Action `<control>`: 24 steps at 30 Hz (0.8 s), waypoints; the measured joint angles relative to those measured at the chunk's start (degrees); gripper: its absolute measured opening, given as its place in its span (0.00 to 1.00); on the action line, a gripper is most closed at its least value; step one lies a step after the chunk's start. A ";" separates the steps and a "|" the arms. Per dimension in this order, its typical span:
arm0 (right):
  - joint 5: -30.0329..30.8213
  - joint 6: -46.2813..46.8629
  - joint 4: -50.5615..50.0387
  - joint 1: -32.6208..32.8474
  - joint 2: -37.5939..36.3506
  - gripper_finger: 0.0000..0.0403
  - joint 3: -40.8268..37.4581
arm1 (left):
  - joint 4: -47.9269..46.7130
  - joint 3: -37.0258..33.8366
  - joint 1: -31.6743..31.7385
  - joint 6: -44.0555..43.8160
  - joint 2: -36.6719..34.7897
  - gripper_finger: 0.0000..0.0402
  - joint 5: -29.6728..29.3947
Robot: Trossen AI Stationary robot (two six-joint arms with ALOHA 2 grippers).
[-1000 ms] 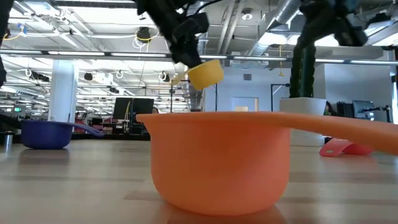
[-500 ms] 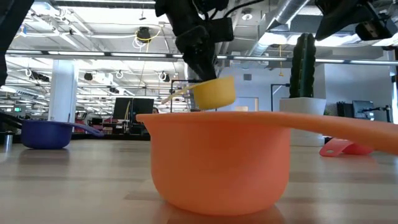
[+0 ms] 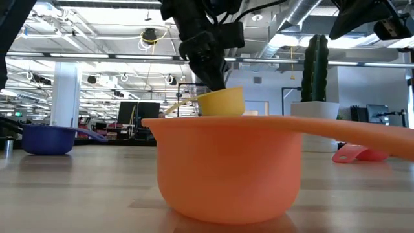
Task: Nest measuring cups in basket
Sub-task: Stack the yellow measuring cup on top of the light blue measuring cup
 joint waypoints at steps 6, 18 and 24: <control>0.00 -0.02 0.03 0.00 0.00 0.07 0.00 | -0.30 -0.18 -0.03 0.07 0.00 0.01 0.24; -0.09 -0.12 0.10 -0.02 0.00 0.10 -0.02 | -0.71 -0.16 -0.38 0.24 3.65 0.01 0.58; -0.23 -0.47 -0.41 -0.04 0.02 0.14 -0.02 | -0.30 -0.16 -0.36 -0.04 3.65 0.02 0.32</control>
